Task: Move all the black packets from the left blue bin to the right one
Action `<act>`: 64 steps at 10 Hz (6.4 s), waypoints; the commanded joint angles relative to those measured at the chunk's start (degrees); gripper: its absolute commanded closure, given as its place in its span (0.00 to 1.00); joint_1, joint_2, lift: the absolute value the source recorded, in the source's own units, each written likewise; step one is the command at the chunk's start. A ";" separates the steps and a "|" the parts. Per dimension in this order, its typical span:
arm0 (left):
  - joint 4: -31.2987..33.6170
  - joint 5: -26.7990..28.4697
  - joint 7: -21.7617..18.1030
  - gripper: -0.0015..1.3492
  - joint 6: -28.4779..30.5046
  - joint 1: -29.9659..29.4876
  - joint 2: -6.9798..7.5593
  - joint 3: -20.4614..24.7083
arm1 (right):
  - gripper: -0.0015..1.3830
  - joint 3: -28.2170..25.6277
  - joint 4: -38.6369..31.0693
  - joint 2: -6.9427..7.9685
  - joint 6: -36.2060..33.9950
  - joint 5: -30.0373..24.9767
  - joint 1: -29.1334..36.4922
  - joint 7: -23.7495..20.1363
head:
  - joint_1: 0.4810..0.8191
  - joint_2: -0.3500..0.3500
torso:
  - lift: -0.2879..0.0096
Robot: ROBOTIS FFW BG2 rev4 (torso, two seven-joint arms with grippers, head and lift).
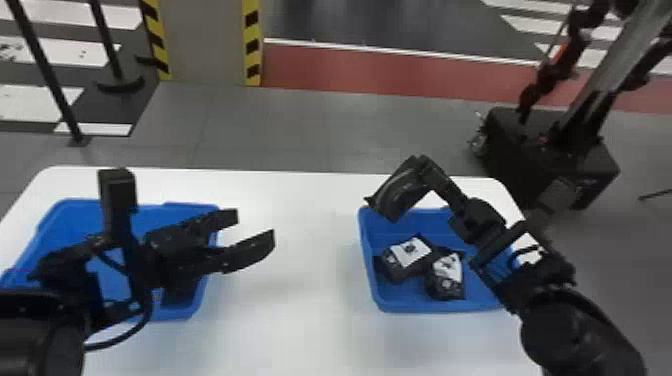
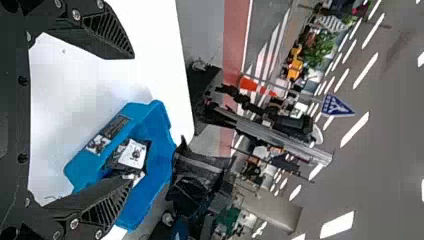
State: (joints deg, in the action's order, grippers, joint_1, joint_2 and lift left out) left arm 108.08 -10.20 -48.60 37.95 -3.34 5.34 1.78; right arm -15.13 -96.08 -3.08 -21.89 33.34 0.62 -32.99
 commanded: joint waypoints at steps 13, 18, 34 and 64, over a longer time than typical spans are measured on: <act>-5.91 3.70 9.84 0.15 14.64 1.10 2.74 8.94 | 0.22 -4.12 -18.74 2.20 0.23 3.14 19.07 5.74 | 0.63 0.43 | 0.60; -7.32 5.63 11.24 0.14 21.39 4.47 2.04 7.97 | 0.22 -4.12 -28.02 2.73 -7.78 7.62 17.94 5.66 | 0.63 0.46 | 0.60; 12.93 -1.75 6.14 0.88 22.38 -3.26 6.08 5.33 | 0.22 -1.92 -28.30 3.13 -13.55 8.94 17.66 4.69 | 0.63 0.46 | 0.60; 7.59 -5.88 0.61 0.10 12.25 -1.29 2.57 0.68 | 0.93 -3.59 -7.63 0.44 -19.31 -3.28 0.79 -3.92 | 0.63 0.34 | 0.60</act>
State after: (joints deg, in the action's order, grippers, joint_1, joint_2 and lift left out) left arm 114.49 -15.70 -47.99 50.78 -3.43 7.55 1.56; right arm -17.46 -104.45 -2.06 -41.35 30.42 1.29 -36.91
